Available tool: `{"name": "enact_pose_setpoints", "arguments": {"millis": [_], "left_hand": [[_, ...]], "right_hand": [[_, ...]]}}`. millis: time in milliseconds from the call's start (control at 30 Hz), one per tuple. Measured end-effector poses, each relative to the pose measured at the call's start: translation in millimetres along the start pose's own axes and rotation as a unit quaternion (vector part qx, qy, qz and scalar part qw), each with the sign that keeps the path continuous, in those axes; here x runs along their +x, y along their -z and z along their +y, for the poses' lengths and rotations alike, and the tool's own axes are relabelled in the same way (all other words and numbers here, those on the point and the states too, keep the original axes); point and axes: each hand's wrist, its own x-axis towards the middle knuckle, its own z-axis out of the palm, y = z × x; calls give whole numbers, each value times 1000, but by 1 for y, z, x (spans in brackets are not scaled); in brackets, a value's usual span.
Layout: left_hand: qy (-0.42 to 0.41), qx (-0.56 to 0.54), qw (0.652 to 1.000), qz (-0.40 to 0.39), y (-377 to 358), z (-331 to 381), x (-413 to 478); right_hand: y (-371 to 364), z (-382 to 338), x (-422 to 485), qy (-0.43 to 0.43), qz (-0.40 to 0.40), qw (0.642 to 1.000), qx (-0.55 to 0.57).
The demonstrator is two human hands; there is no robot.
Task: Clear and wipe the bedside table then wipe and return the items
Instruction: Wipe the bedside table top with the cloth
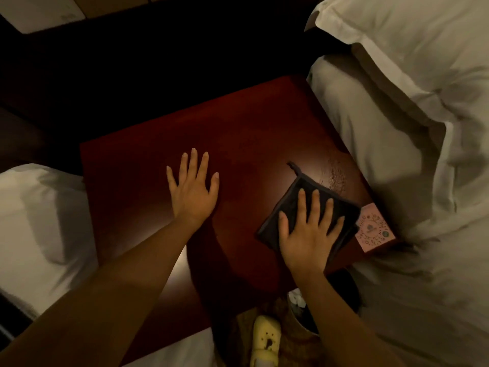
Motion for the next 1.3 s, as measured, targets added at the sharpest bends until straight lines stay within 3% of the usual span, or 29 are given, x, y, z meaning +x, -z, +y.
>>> {"name": "enact_pose_setpoints", "arguments": {"millis": [567, 1000, 1300], "left_hand": [[-5, -10, 1000, 4, 1, -1, 1], [10, 8, 1000, -1, 2, 2, 1], [13, 18, 1000, -8, 1, 2, 2]], "right_hand": [[-15, -34, -40, -3, 0, 1000, -11], [-7, -22, 37, -81, 9, 997, 9], [-1, -15, 124, -9, 17, 1000, -6]]}}
